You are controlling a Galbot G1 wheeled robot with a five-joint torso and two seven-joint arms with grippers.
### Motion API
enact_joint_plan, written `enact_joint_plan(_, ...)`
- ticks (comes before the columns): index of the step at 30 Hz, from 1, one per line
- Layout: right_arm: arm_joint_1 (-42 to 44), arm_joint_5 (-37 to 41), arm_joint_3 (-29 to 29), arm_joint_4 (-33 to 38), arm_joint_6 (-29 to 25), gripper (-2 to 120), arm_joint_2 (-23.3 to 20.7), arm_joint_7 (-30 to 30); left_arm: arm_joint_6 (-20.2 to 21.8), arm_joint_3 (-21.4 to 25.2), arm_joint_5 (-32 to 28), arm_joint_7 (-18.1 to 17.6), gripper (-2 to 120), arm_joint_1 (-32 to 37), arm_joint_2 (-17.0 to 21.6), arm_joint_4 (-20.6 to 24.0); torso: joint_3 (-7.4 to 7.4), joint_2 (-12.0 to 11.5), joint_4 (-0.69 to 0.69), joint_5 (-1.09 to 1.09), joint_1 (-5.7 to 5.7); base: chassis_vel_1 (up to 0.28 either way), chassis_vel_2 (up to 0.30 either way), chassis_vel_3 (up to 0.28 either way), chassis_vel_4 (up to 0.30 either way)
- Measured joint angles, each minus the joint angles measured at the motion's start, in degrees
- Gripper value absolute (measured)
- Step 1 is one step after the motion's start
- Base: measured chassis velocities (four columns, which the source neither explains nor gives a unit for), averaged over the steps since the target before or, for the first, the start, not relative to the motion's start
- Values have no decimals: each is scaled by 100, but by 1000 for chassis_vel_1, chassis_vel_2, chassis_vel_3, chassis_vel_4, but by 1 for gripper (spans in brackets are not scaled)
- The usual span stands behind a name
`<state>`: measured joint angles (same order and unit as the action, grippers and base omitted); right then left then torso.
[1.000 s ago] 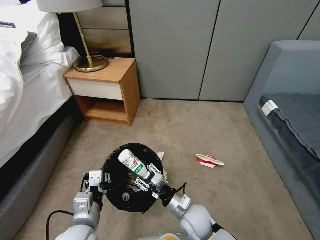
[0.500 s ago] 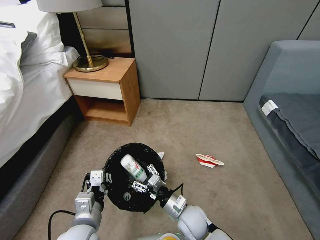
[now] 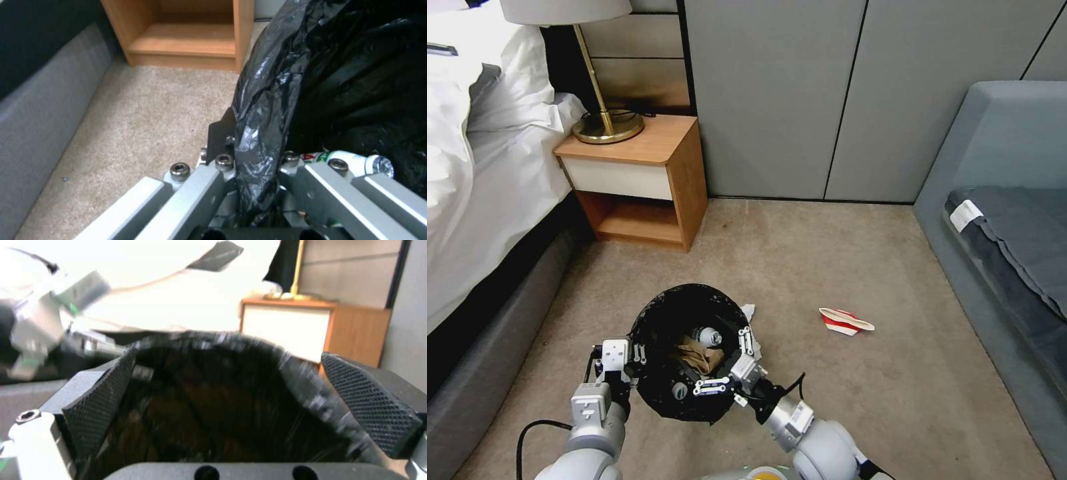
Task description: Pick up the trash bin, then pick up the garbage from the floor and place it into the trash bin.
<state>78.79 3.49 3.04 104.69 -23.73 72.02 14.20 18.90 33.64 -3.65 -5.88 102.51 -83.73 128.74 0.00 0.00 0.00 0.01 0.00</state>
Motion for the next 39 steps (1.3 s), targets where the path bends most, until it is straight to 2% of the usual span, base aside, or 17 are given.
enact_joint_plan(6, 188, 23, -480, 535, -72, 100, -77, -15, 6, 34, -3, 0, 0, -57, -1, -116, 0, 0, 1, 0, 0, 0, 0, 0, 0)
enact_joint_plan(9, 496, 32, -1112, 1091, -212, 100, -108, -198, 7, 116, -47, 0, 0, -116, 16, -215, 0, 0, 1, -1, 0, 0, 0, 0, 0)
enact_joint_plan(11, 581, 26, -1257, 1193, -239, 100, -103, -259, 7, 139, -69, -1, 0, -130, 21, -231, 0, 0, 0, -1, 0, 0, 0, 0, 0)
enact_joint_plan(13, 1021, -89, -1863, 1505, -369, 100, 4, -636, 13, 213, -141, -1, 0, -193, 41, -277, 0, 0, -1, -1, 0, 0, 0, 0, 0)
enact_joint_plan(16, 1350, -124, -2132, 1585, -426, 100, 113, -997, 21, 232, -173, -1, 0, -239, 42, -295, 0, 0, -1, -1, 0, 0, 0, 0, 0)
enact_joint_plan(20, 1776, -128, -2436, 1419, -635, 100, 303, -1459, 35, 235, -194, -2, 0, -298, 45, -315, 0, 0, 0, -1, 0, 0, 0, 0, 0)
enact_joint_plan(27, 2192, -108, -2854, 739, -1154, 100, 623, -1728, 75, 233, -234, -9, 0, -359, 80, -333, 0, 0, 0, -1, 0, 0, 0, 0, 0)
enact_joint_plan(39, 2143, 18, -3057, 323, -1300, 100, 736, -1876, 89, 199, -237, -20, 0, -379, 77, -336, 0, 0, 0, -1, 0, 0, 0, 0, 0)
